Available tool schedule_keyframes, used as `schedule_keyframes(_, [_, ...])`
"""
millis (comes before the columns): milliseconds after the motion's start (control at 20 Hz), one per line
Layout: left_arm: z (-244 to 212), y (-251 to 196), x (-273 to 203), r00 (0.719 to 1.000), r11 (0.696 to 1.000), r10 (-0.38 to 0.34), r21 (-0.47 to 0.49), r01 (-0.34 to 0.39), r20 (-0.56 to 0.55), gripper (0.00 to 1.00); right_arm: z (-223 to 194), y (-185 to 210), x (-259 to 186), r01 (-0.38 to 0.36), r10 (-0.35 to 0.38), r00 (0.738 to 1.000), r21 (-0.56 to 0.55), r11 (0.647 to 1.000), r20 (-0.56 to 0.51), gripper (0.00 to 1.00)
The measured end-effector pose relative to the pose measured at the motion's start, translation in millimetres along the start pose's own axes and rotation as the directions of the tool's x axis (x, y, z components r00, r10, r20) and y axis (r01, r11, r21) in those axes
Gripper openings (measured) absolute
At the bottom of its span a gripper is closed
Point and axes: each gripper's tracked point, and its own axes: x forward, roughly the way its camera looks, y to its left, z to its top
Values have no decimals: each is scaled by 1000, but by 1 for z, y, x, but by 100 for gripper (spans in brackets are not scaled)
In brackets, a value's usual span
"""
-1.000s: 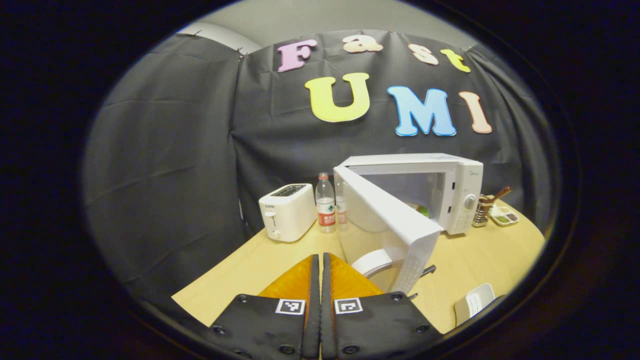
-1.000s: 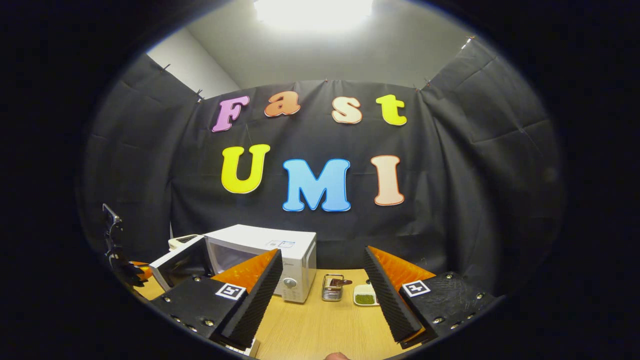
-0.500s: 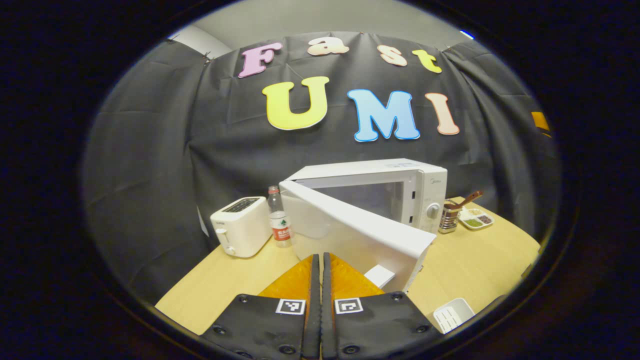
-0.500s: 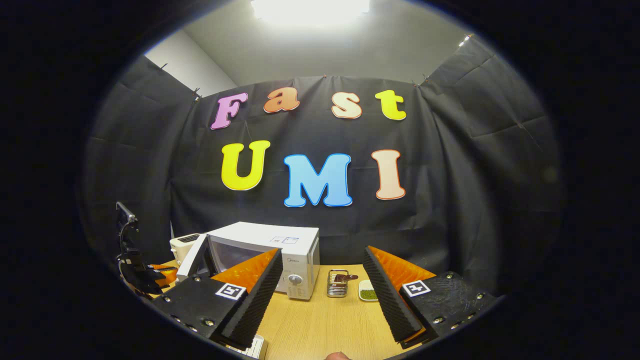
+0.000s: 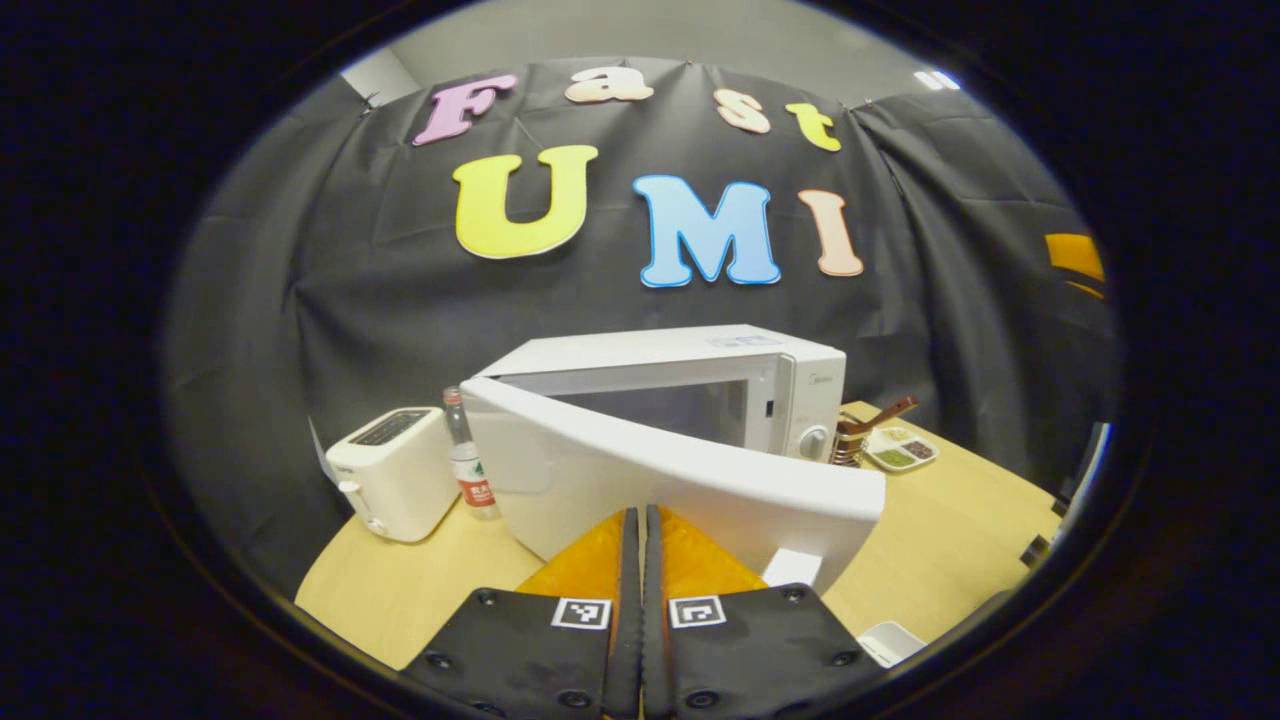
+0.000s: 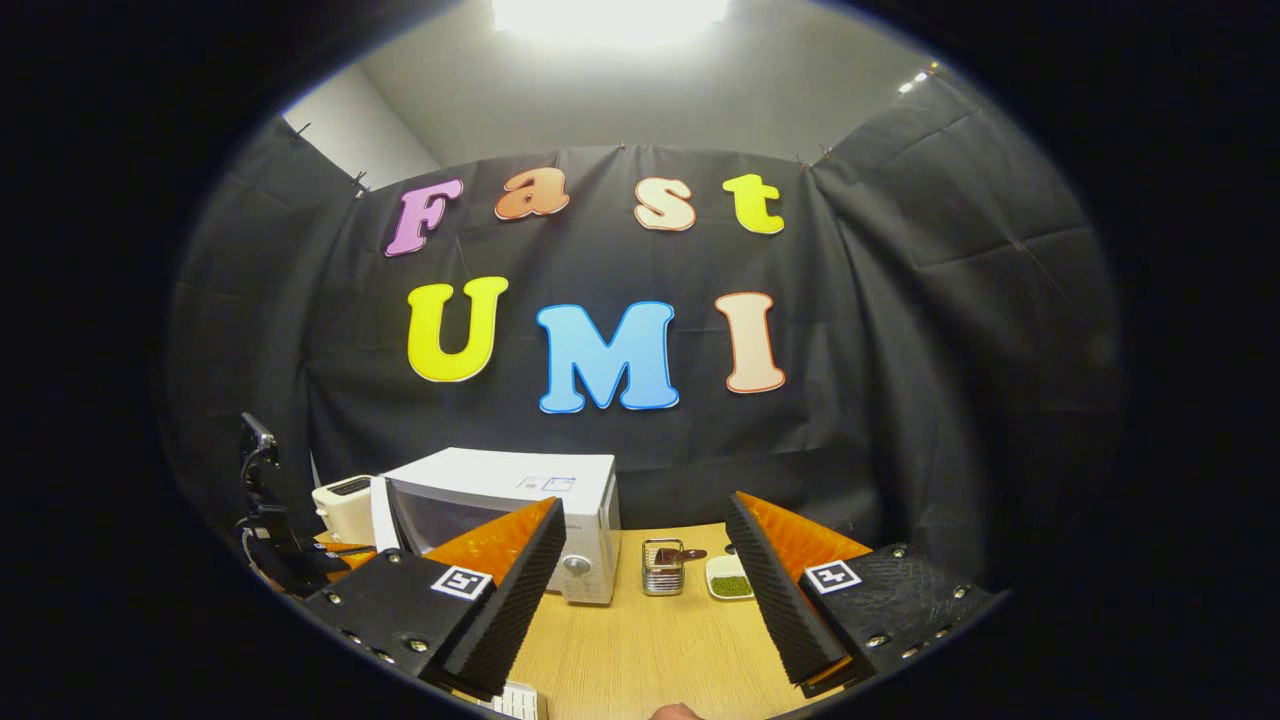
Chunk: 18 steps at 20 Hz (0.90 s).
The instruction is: Open the microwave oven with the left hand, put the food in, and close the microwave oven.
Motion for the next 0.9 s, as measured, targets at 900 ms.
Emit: schedule_keyframes(900, [20,-35,111,988,988,-154,9,154,16,7,-13,-16,9,173,-173,984,-18,985,-39,98])
